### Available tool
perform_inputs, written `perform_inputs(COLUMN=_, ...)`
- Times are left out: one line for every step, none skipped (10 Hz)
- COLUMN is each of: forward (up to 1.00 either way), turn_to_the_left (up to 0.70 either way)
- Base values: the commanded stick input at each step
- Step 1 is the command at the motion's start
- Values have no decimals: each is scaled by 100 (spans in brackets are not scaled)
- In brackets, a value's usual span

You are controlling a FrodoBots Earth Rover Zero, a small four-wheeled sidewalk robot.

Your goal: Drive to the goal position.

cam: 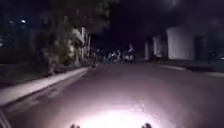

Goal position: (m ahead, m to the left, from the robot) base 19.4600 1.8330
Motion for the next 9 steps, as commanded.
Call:
perform_inputs(forward=85, turn_to_the_left=0)
perform_inputs(forward=85, turn_to_the_left=0)
perform_inputs(forward=85, turn_to_the_left=0)
perform_inputs(forward=85, turn_to_the_left=0)
perform_inputs(forward=85, turn_to_the_left=0)
perform_inputs(forward=85, turn_to_the_left=0)
perform_inputs(forward=85, turn_to_the_left=0)
perform_inputs(forward=85, turn_to_the_left=0)
perform_inputs(forward=85, turn_to_the_left=0)
